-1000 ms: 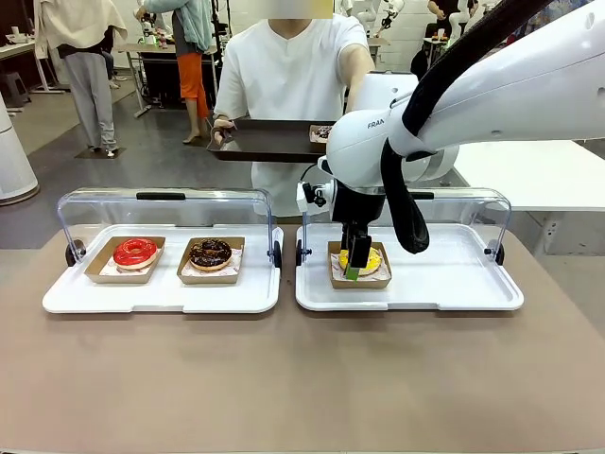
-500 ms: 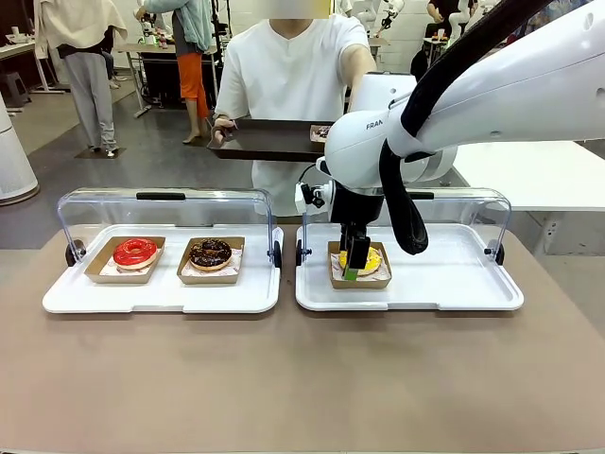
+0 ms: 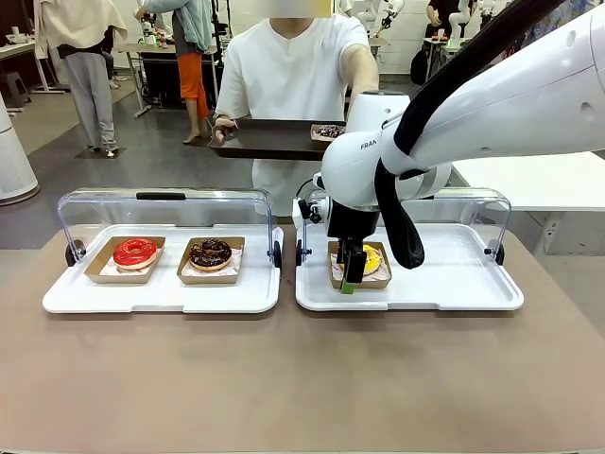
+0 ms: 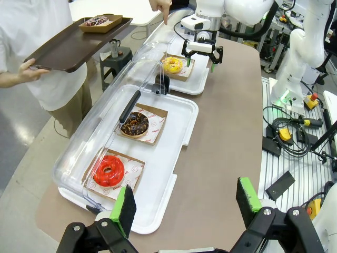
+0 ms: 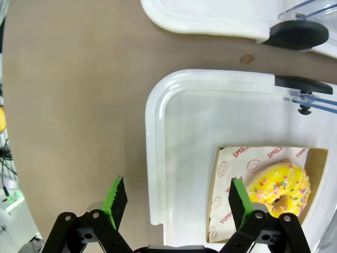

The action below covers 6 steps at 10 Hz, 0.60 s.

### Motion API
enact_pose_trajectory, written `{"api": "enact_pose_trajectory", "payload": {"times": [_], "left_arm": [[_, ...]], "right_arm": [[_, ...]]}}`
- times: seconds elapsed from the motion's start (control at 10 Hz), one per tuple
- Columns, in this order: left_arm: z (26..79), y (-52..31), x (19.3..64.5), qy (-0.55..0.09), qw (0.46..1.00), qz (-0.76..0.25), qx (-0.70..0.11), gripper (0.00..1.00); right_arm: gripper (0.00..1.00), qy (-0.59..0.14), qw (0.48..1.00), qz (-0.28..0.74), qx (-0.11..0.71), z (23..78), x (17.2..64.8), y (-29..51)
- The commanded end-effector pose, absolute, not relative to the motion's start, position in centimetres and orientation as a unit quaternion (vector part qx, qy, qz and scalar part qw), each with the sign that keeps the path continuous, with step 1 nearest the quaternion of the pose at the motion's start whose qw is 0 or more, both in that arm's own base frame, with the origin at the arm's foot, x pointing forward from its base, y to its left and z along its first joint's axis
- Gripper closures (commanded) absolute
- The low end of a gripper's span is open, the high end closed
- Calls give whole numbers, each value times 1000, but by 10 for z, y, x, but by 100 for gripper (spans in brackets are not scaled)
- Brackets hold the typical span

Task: Provide the desired donut to the person.
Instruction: Pick up and lift the Paper togo box containing the Donut pointed at by the person.

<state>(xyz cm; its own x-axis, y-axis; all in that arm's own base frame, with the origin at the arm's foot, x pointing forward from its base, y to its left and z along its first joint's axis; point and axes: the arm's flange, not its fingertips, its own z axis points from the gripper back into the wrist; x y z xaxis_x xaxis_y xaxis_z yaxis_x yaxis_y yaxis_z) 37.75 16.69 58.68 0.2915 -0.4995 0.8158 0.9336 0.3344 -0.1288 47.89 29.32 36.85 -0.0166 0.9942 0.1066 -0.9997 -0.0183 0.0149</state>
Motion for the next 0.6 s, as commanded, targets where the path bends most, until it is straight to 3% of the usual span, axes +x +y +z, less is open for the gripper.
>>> {"api": "enact_pose_trajectory", "payload": {"times": [0.0, 0.5], "left_arm": [[588, 168, 377, -352, 735, -485, -317, 0], [588, 168, 377, -352, 735, -485, -317, 0]], "right_arm": [[0, -54, 696, 715, 35, 352, 483, 291], [0, -67, 698, 713, 23, 333, 500, 290]]}}
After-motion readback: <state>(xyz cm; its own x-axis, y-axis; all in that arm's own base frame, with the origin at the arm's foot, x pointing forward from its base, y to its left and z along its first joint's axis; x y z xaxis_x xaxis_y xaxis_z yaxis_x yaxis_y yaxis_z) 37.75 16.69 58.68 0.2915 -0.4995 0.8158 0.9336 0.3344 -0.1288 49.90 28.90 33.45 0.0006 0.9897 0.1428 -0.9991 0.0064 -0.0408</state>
